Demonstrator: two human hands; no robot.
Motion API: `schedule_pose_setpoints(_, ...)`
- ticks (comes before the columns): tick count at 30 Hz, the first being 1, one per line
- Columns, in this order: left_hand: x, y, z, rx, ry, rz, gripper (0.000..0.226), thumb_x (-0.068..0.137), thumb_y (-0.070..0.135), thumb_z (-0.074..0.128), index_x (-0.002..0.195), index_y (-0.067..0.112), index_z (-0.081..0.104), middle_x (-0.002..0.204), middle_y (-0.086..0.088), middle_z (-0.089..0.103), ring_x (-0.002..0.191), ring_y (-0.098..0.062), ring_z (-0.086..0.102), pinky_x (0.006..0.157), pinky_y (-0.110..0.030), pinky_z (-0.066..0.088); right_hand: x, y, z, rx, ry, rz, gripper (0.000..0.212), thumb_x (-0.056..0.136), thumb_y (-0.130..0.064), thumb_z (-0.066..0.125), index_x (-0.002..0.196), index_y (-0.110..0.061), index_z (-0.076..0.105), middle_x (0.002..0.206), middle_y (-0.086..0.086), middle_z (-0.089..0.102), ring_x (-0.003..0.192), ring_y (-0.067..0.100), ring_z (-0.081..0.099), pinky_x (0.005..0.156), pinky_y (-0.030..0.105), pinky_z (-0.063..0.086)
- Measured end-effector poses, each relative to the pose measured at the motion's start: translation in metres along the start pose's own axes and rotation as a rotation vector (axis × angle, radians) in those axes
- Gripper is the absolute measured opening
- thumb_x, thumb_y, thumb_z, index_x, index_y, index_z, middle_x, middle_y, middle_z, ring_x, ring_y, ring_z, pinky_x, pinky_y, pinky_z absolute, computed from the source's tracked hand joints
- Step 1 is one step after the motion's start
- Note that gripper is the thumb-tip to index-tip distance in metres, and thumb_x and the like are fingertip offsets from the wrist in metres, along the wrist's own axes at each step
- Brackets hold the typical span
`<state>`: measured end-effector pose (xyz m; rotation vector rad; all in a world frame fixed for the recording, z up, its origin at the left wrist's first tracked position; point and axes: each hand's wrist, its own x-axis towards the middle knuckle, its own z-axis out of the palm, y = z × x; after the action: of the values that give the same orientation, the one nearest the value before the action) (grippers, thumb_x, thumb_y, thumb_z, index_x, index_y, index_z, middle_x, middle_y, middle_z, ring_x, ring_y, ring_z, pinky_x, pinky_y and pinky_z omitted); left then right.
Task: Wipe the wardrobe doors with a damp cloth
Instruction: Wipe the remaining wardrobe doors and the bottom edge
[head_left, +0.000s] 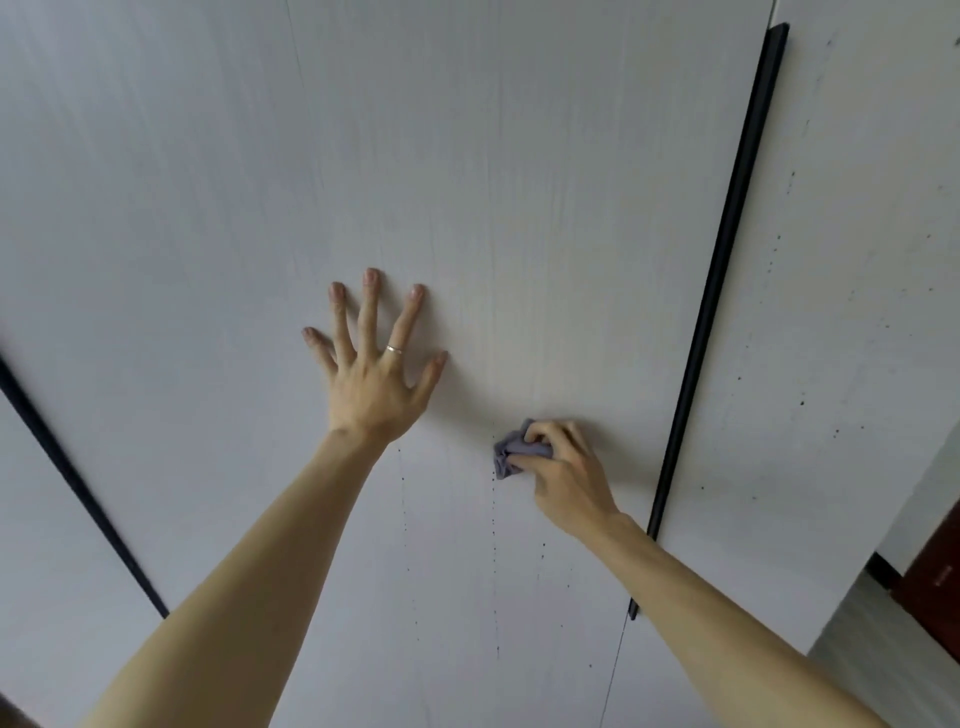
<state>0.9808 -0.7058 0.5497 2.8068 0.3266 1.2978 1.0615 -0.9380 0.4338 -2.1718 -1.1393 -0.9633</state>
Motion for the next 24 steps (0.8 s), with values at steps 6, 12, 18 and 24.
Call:
schedule_pose_setpoints(6, -0.028, -0.030, -0.001, -0.075, 0.071, -0.038, 0.065, 0.099, 0.040, 0.043, 0.159, 0.035, 0.018, 0.168, -0.006, 0.001, 0.155, -0.027, 0.002, 0.120, -0.064, 0.004, 0.116, -0.020, -0.060, 0.026, 0.332, 0.048, 0.046, 0.079, 0.003, 0.052, 0.107, -0.022, 0.078, 0.117, 0.005, 0.055, 0.096, 0.036, 0.056, 0.083, 0.036, 0.050)
schedule_pose_setpoints(12, -0.092, -0.073, 0.017, -0.022, -0.067, -0.153, 0.065, 0.101, 0.046, 0.035, 0.159, 0.041, 0.007, 0.168, 0.004, -0.012, 0.155, -0.018, -0.010, 0.118, -0.068, 0.002, 0.075, -0.028, -0.019, -0.003, 0.318, -0.149, 0.027, 0.091, -0.011, 0.057, 0.099, -0.021, 0.081, 0.106, 0.001, 0.064, 0.092, 0.025, 0.051, 0.076, 0.032, 0.046)
schedule_pose_setpoints(18, -0.102, -0.095, 0.030, 0.124, -0.139, -0.078, 0.100, 0.088, 0.052, 0.066, 0.159, 0.040, -0.003, 0.167, 0.003, -0.018, 0.152, -0.016, -0.020, 0.112, -0.076, 0.007, 0.048, -0.041, 0.007, 0.024, 0.060, -0.231, 0.032, 0.077, -0.003, 0.078, 0.097, -0.027, 0.078, 0.104, -0.008, 0.061, 0.088, 0.021, 0.051, 0.067, 0.026, 0.048)
schedule_pose_setpoints(24, -0.103, -0.109, 0.036, 0.160, -0.125, 0.006, 0.106, 0.081, 0.060, 0.069, 0.160, 0.036, 0.002, 0.168, -0.002, -0.013, 0.154, -0.019, -0.015, 0.112, -0.077, 0.012, 0.161, -0.073, -0.040, 0.037, 0.402, 0.020, 0.042, 0.085, 0.004, 0.055, 0.113, -0.019, 0.077, 0.117, 0.011, 0.056, 0.096, 0.033, 0.054, 0.081, 0.034, 0.048)
